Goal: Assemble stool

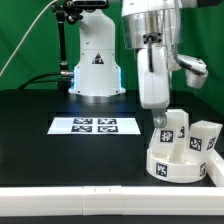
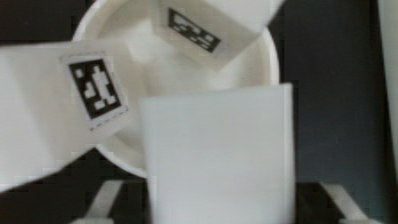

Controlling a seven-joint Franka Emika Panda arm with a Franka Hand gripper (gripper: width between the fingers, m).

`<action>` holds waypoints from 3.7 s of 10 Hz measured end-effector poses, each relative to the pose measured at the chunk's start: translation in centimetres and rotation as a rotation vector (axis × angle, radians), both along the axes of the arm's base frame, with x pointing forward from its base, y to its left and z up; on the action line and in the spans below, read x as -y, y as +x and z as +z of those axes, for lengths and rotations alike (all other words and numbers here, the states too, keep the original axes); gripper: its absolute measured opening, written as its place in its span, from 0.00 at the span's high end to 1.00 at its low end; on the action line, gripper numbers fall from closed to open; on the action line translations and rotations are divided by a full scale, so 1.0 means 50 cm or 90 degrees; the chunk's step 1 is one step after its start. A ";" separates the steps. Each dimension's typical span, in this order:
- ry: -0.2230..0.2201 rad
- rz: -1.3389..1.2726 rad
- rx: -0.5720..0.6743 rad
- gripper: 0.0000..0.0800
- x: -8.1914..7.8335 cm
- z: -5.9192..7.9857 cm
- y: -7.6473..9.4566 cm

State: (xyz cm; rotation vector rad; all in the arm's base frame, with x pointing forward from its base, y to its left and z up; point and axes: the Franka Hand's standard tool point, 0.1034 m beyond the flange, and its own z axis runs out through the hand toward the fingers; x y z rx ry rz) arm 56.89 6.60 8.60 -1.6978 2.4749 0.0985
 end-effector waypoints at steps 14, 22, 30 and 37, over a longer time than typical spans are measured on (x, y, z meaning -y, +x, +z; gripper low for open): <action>0.063 -0.315 0.026 0.57 -0.031 -0.005 -0.016; 0.066 -0.319 0.036 0.57 -0.035 -0.005 -0.017; 0.049 -0.089 0.077 0.19 -0.045 0.028 -0.010; -0.039 0.411 0.113 0.19 -0.049 0.034 -0.003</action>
Offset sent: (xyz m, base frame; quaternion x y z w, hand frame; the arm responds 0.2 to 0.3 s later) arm -0.0075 -0.0170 -0.0023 0.0168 0.0275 0.3100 0.9502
